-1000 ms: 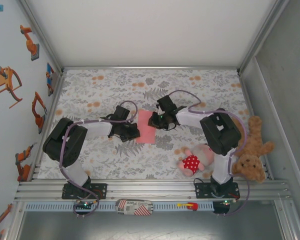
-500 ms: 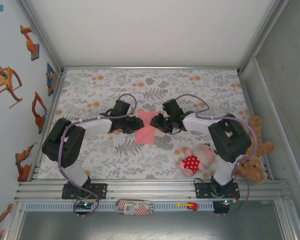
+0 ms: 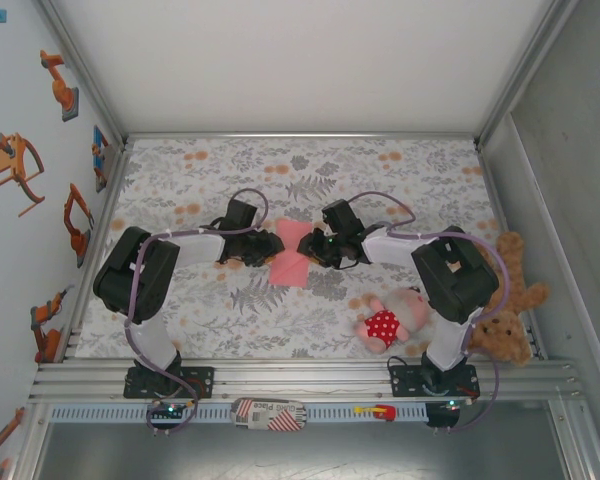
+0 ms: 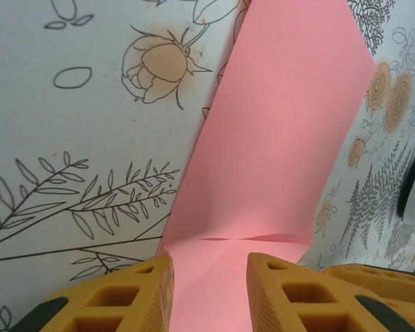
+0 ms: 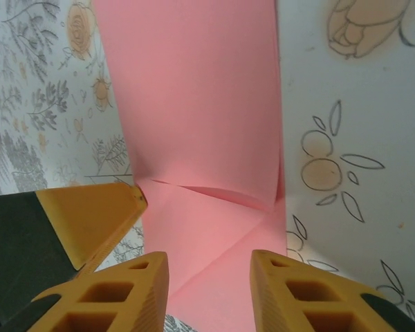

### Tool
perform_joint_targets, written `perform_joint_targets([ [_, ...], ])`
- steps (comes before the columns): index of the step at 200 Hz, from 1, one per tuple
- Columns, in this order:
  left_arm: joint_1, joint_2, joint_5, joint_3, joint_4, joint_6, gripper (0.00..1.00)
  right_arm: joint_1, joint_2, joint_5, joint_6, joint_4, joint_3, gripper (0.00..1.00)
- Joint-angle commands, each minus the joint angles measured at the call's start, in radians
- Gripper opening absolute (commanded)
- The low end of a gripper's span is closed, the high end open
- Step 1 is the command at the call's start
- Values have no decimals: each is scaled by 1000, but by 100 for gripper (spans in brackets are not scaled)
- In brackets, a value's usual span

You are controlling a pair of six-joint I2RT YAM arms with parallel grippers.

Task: Fold a paper plane with a square sheet of paper (pick it up from the middle)
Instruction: Turn over the paper at the middle-left of the table.

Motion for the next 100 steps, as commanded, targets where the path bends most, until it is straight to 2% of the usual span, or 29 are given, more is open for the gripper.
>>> perform_joint_targets([
  [1,10,23,-17,-15,-15,-47,34,7,19,-2,53,62,-19,33],
  [100,10,56,17,-19,-8,-81,33,9,59,5,100,76,-22,35],
])
